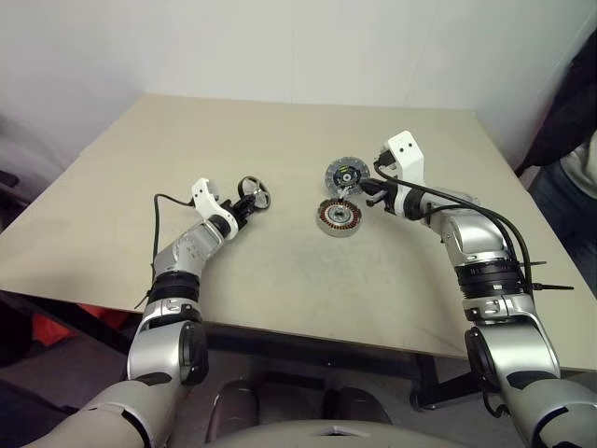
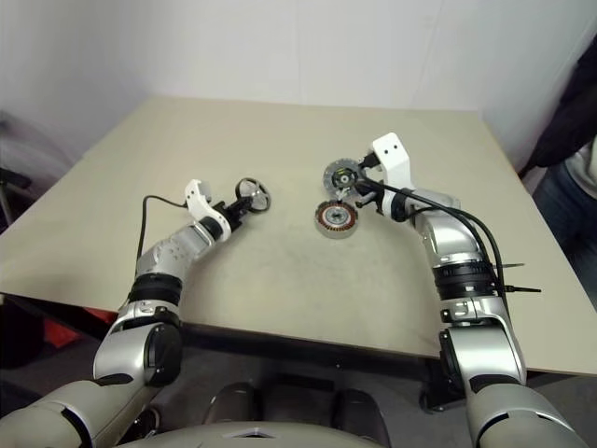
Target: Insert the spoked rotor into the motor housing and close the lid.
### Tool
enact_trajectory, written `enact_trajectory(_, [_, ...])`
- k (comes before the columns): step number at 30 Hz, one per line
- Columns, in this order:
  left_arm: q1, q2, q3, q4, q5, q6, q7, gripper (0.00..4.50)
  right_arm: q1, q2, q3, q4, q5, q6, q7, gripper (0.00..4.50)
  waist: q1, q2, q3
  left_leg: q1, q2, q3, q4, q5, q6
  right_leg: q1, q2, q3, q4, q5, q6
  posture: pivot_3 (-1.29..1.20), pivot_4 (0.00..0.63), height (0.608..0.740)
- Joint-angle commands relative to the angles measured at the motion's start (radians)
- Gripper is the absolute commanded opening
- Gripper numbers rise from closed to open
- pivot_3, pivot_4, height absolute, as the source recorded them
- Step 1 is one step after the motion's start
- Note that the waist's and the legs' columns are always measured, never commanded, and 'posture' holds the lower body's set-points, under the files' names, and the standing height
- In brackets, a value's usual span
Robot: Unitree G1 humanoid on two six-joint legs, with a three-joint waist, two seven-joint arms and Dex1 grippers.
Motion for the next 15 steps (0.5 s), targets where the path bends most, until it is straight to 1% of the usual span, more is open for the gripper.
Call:
enact_trajectory(1, [0.018, -0.014, -0.029, -0.068, -0.019, 0.054, -0.019, 0.44, -0.037, -0.024, -0.024, -0.006, -0.006, -0.007, -0.018, 0.00, 0.003, 0.000, 0.000, 0.000, 0.000, 0.000, 0.000, 0.000, 0.000, 0.000, 0.000, 0.000, 0.000, 0.000, 0.000, 0.00, 0.000, 0.740])
enact_trajectory(5, [0.026, -0.061, -0.005, -0.128, -0.102, 0.144, -0.029, 0.44, -0.047, -0.047, -0.018, 0.038, -0.034, -0.020, -0.049, 0.00, 0.010, 0.000, 0.000, -0.001, 0.000, 0.000, 0.000, 0.000, 0.000, 0.000, 0.000, 0.000, -0.001, 0.000, 0.000, 0.00, 0.000, 0.740])
enact_trajectory(7, [0.023, -0.096, 0.026, -0.161, -0.183, 0.214, -0.038, 0.44, -0.053, -0.055, -0.017, 0.066, -0.047, -0.030, -0.064, 0.00, 0.013, 0.000, 0.000, -0.002, -0.001, 0.000, 0.000, 0.000, 0.000, 0.000, -0.001, 0.000, -0.001, 0.000, 0.000, 0.00, 0.000, 0.740])
enact_trajectory(8, [0.013, -0.118, 0.060, -0.166, -0.246, 0.255, -0.034, 0.44, -0.054, -0.057, -0.017, 0.074, -0.051, -0.032, -0.068, 0.00, 0.014, -0.001, 0.000, -0.003, -0.002, 0.000, 0.001, 0.000, 0.000, -0.001, -0.002, 0.000, -0.001, 0.000, 0.000, 0.00, 0.000, 0.740])
enact_trajectory(12, [-0.027, -0.180, 0.142, -0.154, -0.413, 0.379, -0.009, 0.44, -0.050, -0.059, -0.015, 0.078, -0.056, -0.039, -0.071, 0.00, 0.013, -0.001, 0.001, -0.003, -0.001, 0.001, 0.001, -0.001, 0.001, -0.002, -0.002, 0.000, -0.001, 0.000, 0.000, 0.00, 0.000, 0.740])
enact_trajectory(15, [-0.060, -0.200, 0.152, -0.104, -0.454, 0.431, 0.001, 0.44, -0.042, -0.062, -0.016, 0.071, -0.059, -0.039, -0.074, 0.00, 0.011, -0.001, 0.001, -0.004, -0.001, 0.001, 0.001, -0.001, 0.002, -0.002, -0.001, 0.000, 0.000, 0.000, 0.000, 0.00, 0.000, 0.740])
